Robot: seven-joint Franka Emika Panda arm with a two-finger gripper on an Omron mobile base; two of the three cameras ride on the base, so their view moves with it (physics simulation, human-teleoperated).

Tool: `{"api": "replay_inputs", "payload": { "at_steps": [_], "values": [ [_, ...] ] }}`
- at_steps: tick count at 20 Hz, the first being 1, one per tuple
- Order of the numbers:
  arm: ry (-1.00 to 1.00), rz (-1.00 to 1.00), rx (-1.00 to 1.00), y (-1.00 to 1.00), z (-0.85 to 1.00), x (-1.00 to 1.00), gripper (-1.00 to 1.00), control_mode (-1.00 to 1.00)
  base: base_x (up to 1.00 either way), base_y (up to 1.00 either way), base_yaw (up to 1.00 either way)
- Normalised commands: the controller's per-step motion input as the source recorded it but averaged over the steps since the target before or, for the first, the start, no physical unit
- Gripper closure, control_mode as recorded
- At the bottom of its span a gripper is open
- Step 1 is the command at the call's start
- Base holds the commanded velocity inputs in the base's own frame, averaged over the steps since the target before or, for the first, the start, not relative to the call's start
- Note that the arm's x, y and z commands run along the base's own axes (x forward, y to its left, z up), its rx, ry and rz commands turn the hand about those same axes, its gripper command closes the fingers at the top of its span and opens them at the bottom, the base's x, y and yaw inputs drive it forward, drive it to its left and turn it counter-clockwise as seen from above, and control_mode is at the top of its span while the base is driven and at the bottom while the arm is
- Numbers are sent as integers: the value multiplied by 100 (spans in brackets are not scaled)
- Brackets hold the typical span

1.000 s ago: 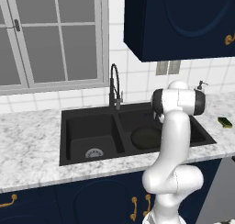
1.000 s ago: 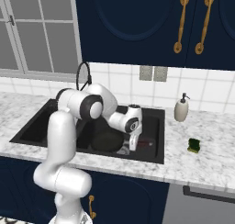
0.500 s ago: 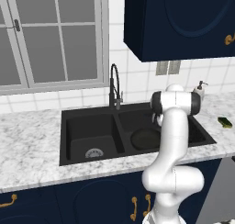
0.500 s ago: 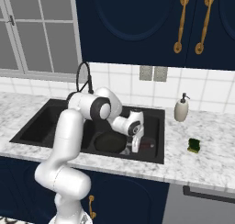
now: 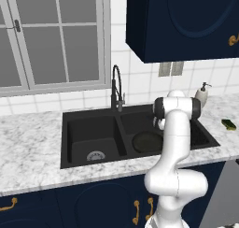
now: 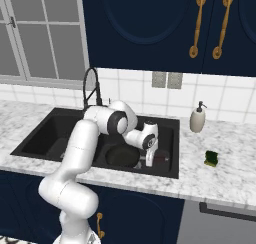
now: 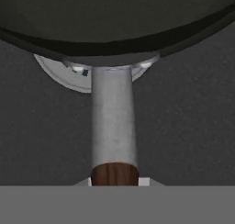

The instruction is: Pick the pan and sponge and place them into the sink. Then turn on the water.

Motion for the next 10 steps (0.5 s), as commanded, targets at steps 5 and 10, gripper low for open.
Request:
{"api": "replay_inputs", "payload": {
  "at_steps": [5, 10],
  "values": [
    [0, 0, 0, -6, -33, 30, 100, -100, 0, 0, 0],
    [0, 0, 0, 0, -12, 9, 100, -100, 0, 0, 0]
  ]
}}
